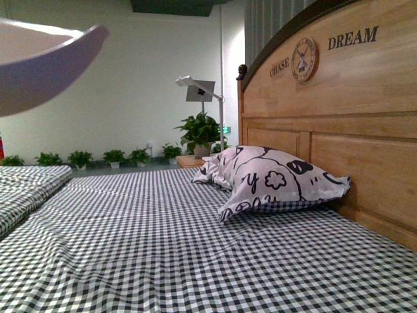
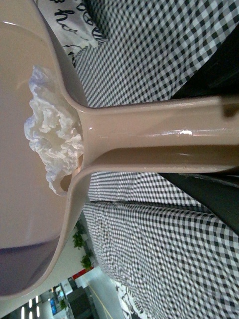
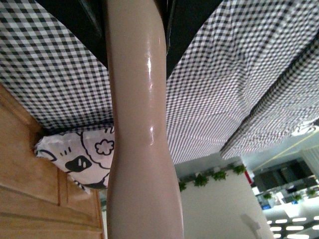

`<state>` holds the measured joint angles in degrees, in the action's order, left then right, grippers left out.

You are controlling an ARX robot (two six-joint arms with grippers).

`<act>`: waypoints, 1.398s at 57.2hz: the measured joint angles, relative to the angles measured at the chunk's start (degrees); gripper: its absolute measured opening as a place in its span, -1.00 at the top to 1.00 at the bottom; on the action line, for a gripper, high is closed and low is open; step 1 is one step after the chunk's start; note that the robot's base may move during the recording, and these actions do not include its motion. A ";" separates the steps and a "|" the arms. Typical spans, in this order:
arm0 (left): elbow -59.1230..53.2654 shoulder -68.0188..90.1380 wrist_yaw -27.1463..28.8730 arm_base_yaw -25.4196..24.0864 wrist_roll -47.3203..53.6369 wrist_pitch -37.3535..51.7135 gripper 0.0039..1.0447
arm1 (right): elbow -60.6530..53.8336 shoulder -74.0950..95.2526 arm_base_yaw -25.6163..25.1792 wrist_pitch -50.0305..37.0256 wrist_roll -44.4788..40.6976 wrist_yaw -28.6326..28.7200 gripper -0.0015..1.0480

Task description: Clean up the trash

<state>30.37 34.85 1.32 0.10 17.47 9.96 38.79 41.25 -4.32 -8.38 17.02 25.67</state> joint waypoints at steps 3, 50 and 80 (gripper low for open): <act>0.00 -2.38 1.27 0.31 -0.20 -1.73 0.49 | -0.70 -2.14 -0.09 0.74 1.55 -1.49 0.62; -1.11 -14.78 7.15 4.68 -8.17 -10.73 0.49 | -4.42 -18.43 1.49 10.01 3.08 -8.35 0.62; -1.11 -14.84 7.15 4.68 -8.44 -10.73 0.49 | -4.42 -18.43 1.49 10.01 2.82 -8.37 0.62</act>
<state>29.26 20.01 8.47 4.78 9.04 -0.78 34.37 22.83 -2.83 1.63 19.84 17.30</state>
